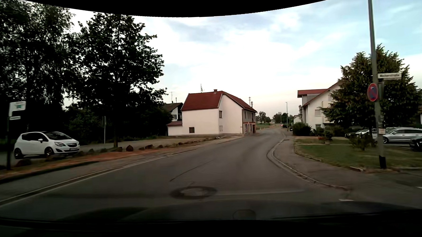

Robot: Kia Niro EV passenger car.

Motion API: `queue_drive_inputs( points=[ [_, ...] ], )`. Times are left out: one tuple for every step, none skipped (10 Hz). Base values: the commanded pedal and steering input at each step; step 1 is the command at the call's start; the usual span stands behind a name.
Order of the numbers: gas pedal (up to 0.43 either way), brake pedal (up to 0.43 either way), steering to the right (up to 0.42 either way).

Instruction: Follow the waypoints while adhering to traffic rules and regulations

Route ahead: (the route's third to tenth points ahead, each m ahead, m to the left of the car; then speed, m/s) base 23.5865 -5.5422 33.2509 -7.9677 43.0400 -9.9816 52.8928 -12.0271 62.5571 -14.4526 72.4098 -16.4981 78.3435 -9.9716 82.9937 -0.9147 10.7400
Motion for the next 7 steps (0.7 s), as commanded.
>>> queue_drive_inputs(
  points=[
    [0.02,0.006,0.039],
    [0.02,0.006,0.043],
    [0.02,0.006,0.056],
    [0.02,0.006,0.075],
    [0.02,0.006,0.083],
    [0.02,0.006,0.078],
    [0.02,0.006,0.069]
  ],
)
